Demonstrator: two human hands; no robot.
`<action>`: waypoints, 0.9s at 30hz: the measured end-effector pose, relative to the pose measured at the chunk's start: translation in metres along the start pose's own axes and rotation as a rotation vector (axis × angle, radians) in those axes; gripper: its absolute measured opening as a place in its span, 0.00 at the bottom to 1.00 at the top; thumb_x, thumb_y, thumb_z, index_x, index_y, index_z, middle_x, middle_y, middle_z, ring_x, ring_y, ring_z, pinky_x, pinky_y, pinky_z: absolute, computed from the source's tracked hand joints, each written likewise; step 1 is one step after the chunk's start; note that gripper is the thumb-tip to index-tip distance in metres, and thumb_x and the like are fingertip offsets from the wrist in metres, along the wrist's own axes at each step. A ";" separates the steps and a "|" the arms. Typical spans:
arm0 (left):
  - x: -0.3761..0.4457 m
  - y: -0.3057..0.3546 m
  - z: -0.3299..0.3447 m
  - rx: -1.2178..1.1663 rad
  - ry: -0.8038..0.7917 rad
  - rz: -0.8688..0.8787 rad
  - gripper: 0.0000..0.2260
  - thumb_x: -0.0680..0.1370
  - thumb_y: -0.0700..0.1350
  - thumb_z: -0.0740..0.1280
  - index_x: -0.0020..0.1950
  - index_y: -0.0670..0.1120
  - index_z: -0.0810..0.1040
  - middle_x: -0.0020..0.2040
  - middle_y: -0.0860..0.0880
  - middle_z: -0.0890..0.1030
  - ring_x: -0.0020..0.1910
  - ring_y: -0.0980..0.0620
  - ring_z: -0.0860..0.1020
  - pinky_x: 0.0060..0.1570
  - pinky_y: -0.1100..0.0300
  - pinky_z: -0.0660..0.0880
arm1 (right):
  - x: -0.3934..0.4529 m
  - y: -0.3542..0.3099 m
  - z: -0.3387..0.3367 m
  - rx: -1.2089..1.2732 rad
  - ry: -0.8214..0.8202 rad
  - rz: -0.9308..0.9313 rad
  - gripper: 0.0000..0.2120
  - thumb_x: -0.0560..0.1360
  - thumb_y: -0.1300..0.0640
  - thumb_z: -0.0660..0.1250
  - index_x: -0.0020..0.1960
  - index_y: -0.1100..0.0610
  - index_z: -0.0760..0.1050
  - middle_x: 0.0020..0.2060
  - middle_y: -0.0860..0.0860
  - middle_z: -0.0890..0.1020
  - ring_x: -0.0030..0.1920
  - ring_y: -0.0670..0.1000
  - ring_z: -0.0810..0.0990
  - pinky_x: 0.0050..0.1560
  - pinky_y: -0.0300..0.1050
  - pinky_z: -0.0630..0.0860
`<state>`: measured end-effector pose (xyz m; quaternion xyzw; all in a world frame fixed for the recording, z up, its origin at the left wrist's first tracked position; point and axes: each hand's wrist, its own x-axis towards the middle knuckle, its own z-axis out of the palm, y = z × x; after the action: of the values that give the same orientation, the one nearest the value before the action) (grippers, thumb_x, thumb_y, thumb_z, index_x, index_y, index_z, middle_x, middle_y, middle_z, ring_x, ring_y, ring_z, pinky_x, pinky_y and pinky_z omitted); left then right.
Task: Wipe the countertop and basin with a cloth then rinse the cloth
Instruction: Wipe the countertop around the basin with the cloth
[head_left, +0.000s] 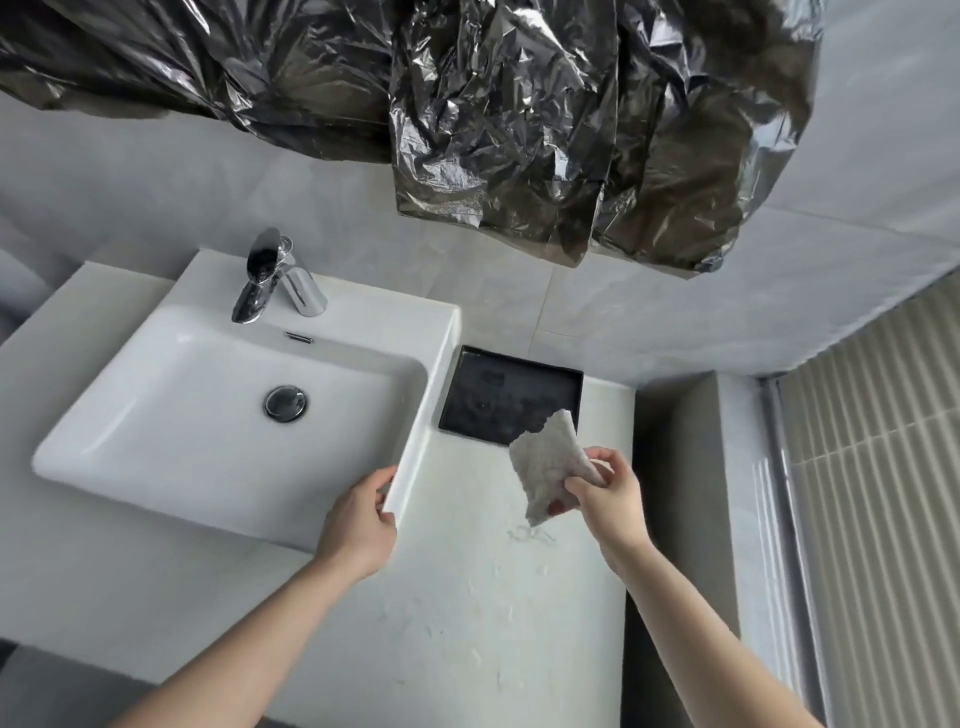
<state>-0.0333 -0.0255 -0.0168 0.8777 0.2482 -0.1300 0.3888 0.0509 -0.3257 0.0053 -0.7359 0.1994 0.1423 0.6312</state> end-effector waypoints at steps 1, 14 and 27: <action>-0.005 -0.006 0.002 0.025 0.000 0.002 0.28 0.77 0.35 0.63 0.75 0.57 0.72 0.65 0.56 0.81 0.65 0.54 0.79 0.65 0.56 0.75 | -0.007 0.015 -0.009 0.009 0.004 0.021 0.17 0.72 0.72 0.63 0.56 0.56 0.73 0.45 0.52 0.88 0.45 0.58 0.88 0.52 0.58 0.84; -0.028 -0.033 0.008 0.193 0.040 0.190 0.30 0.77 0.34 0.63 0.78 0.52 0.68 0.72 0.56 0.73 0.64 0.49 0.78 0.65 0.54 0.74 | -0.040 0.158 -0.039 -0.733 0.151 0.106 0.39 0.73 0.65 0.65 0.81 0.49 0.58 0.80 0.52 0.59 0.76 0.59 0.62 0.73 0.59 0.68; -0.061 -0.073 0.012 0.566 0.061 0.602 0.28 0.73 0.35 0.63 0.73 0.51 0.74 0.75 0.52 0.68 0.68 0.48 0.70 0.67 0.53 0.68 | -0.014 0.193 -0.013 -1.166 -0.092 -0.234 0.28 0.87 0.49 0.45 0.85 0.48 0.41 0.84 0.48 0.38 0.83 0.53 0.35 0.82 0.54 0.38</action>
<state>-0.1243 -0.0132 -0.0443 0.9868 -0.0536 -0.0475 0.1455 -0.0529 -0.3603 -0.1544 -0.9712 -0.0215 0.1896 0.1426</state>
